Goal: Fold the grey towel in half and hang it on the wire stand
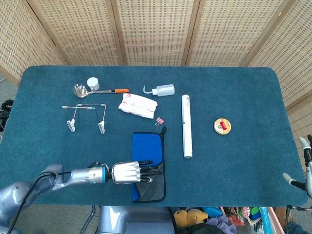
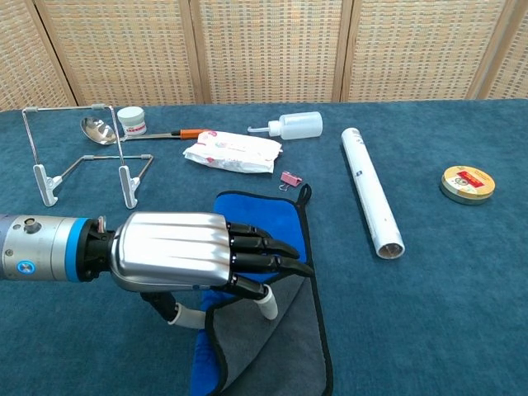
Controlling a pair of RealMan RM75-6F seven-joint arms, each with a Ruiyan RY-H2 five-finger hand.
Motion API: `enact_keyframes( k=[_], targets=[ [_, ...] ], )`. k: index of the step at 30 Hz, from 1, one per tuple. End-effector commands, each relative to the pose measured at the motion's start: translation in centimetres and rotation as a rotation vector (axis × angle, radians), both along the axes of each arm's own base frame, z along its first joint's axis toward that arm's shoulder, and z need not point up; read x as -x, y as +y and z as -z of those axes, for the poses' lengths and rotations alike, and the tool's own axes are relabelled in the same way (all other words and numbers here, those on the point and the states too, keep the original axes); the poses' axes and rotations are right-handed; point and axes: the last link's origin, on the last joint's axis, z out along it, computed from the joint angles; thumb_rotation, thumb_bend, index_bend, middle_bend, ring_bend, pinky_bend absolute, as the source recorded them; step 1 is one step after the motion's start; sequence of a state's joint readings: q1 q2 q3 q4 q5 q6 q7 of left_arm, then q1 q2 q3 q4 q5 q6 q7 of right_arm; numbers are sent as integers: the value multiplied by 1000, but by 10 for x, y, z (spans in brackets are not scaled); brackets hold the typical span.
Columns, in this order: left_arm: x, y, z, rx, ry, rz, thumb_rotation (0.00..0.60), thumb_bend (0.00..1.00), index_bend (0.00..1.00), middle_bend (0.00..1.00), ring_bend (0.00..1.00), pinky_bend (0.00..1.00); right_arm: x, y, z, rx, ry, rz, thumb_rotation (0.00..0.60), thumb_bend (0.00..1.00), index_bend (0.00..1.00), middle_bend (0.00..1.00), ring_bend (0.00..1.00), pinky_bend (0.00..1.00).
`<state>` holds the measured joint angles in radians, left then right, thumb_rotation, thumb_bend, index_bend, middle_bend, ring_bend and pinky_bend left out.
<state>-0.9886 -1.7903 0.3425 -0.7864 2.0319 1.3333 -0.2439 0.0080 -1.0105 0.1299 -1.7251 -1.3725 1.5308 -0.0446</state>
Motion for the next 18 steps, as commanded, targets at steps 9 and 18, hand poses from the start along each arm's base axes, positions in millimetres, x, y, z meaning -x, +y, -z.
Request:
enact_keyframes(
  k=[9,18],
  targets=[
    [-7,-3,11,11,-12,-3,600,468,478,0,0,127,1,0,-1,3,-3,3,600,0,0,0,0,0],
    [-8,-4,11,6,-22,0,600,499,629,0,0,121,0,1,-1,-3,-9,1,600,0,0,0,0,0]
  ],
)
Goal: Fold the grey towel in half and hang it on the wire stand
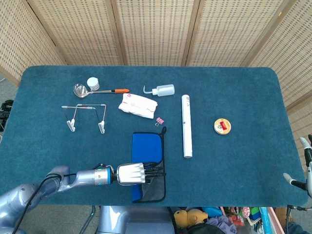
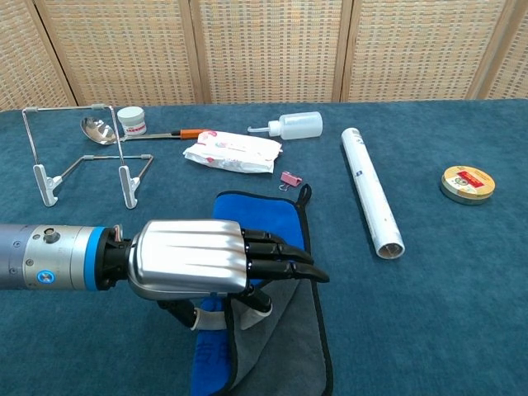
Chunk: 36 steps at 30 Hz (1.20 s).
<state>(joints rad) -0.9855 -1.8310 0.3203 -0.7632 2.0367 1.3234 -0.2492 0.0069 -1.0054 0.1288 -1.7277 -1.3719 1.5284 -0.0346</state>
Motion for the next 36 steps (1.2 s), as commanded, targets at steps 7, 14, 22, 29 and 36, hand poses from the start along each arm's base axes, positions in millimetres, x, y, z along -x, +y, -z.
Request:
enact_keyframes(
  k=[7,14,22,29,36],
  targets=[
    [-17,-2,-1,-34,-45,109,600,500,652,0,0,118,-1,1,-1,1,-3,-3,600,0,0,0,0,0],
    [-41,-9,6,-82,-41,327,600,499,650,0,0,117,-1,1,-2,2,-6,-3,600,0,0,0,0,0],
    [-58,-23,23,-73,-22,425,600,485,317,0,0,101,0,2,-2,-2,-7,-2,600,0,0,0,0,0],
    [-66,-26,22,-81,-70,406,600,274,0,0,0,77,2,2,-3,0,-9,4,600,0,0,0,0,0],
    [-74,-12,8,-117,-125,324,600,240,0,0,0,63,1,2,-3,-1,-9,3,600,0,0,0,0,0]
  ],
)
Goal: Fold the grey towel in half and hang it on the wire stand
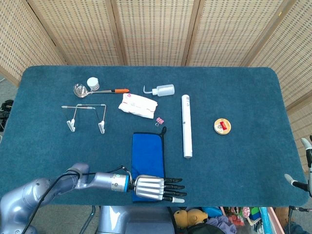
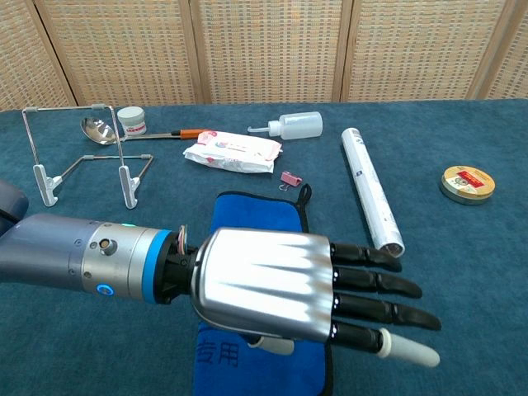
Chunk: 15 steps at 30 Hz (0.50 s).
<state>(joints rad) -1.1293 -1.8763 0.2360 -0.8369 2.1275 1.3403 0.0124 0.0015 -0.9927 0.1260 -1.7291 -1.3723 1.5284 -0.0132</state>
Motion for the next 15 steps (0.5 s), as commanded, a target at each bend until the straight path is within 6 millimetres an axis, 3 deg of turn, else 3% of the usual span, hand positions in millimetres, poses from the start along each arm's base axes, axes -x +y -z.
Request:
enact_keyframes(
  k=[1,3,4,5,8,15],
  targets=[
    [-3,10,-9,-26,-35,-40,600,241,12,0,0,57,0,0,0,-2,1,0,600,0,0,0,0,0],
    [-4,24,-18,-62,-62,-115,600,242,56,0,0,39,0,0,1,-4,1,-1,600,0,0,0,0,0],
    [5,53,-26,-141,-52,-295,600,241,93,0,0,24,-1,1,2,-8,3,-4,600,0,0,0,0,0],
    [8,65,-29,-168,-26,-397,600,246,126,0,0,12,-2,1,3,-11,5,-6,600,0,0,0,0,0],
    [13,84,-38,-203,17,-591,600,254,188,0,0,0,-3,2,4,-14,6,-10,600,0,0,0,0,0],
    [23,118,-56,-264,122,-901,600,255,220,0,0,0,-4,1,6,-18,12,-8,600,0,0,0,0,0]
  ],
)
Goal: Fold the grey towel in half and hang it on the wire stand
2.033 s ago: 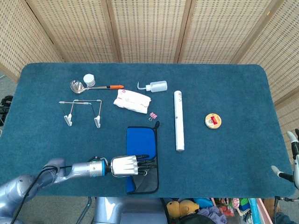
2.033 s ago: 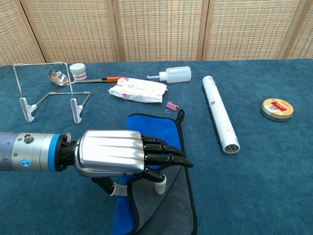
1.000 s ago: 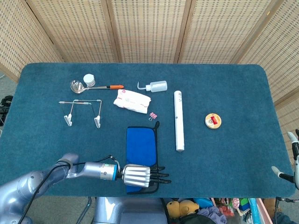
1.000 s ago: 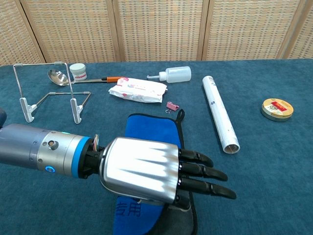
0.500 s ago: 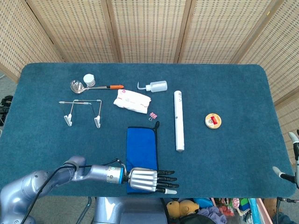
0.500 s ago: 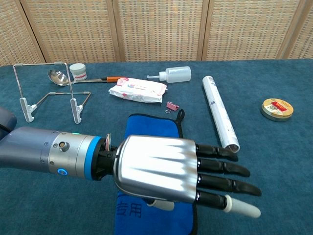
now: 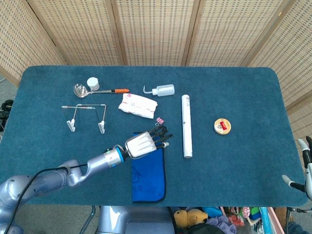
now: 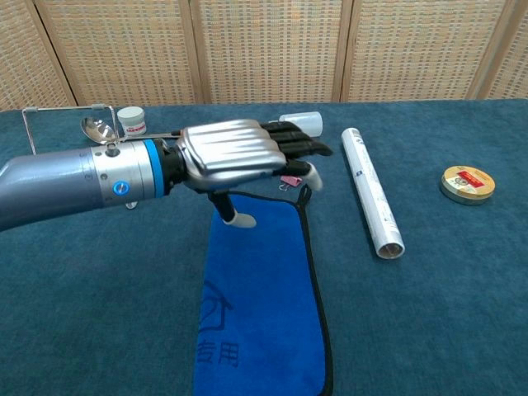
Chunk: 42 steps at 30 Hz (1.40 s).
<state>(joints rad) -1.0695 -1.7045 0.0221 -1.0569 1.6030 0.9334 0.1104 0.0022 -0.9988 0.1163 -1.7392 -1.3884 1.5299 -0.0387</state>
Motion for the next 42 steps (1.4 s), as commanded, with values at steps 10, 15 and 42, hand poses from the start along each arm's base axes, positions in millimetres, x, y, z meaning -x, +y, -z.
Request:
enact_keyframes(
  k=[10,15,42],
  targets=[
    [6,37,-28,-51,60,-448,600,258,259,0,0,0,1,-2,1,-5,5,5,600,0,0,0,0,0],
    [5,37,-27,-59,57,-506,600,279,263,0,0,0,1,-2,1,-5,6,4,600,0,0,0,0,0],
    [-2,31,12,-65,76,-671,600,327,308,0,0,0,0,-2,4,12,28,-35,600,0,0,0,0,0]
  ],
)
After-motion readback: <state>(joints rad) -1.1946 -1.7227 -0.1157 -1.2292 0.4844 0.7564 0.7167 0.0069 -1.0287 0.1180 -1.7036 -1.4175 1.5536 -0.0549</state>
